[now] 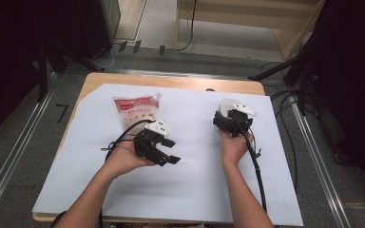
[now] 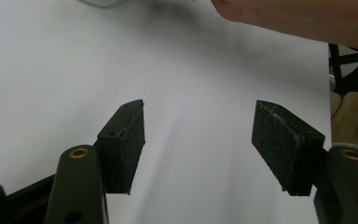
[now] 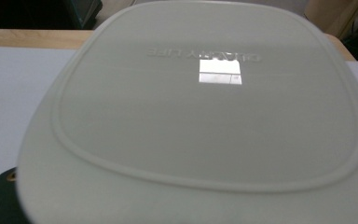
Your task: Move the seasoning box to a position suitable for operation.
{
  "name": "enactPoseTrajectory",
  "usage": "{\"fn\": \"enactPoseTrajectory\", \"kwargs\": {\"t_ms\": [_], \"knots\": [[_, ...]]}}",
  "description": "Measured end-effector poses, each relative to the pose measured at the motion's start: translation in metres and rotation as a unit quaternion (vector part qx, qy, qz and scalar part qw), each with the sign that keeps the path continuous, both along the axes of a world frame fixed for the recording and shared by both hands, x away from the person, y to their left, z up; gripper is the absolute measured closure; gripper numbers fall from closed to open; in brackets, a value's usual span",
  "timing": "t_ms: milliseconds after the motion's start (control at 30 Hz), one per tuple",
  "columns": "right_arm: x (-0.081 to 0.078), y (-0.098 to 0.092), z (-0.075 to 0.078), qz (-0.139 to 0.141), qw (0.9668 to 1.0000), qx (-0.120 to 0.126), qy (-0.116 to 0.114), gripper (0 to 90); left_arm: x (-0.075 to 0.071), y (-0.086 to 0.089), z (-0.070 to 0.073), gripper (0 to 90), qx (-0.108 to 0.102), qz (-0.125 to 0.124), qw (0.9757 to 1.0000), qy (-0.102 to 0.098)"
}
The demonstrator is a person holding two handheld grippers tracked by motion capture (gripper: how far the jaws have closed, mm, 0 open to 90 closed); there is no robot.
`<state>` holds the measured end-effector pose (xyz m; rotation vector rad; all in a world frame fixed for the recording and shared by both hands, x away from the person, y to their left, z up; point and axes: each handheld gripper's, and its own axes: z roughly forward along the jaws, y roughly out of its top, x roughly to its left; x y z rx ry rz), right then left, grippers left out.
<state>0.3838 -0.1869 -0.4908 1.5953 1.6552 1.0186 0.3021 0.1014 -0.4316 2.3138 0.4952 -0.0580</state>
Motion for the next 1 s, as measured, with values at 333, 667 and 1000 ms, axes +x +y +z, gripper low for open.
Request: {"fn": "enactPoseTrajectory", "kwargs": {"t_ms": [333, 667, 1000], "knots": [[0.000, -0.017, 0.006, 0.030, 0.9992, 0.022, 0.012, 15.0, 0.001, -0.001, -0.002, 35.8, 0.001, 0.002, 1.0000, 0.004], [-0.015, -0.010, 0.021, 0.074, 0.9968, -0.023, -0.018, 15.0, 0.003, 0.003, -0.001, 36.3, -0.012, 0.009, 0.9998, 0.012], [-0.044, -0.008, 0.044, 0.163, 0.9861, -0.009, -0.027, 15.0, 0.004, 0.006, 0.000, 36.6, -0.014, 0.014, 0.9998, 0.011]]}}
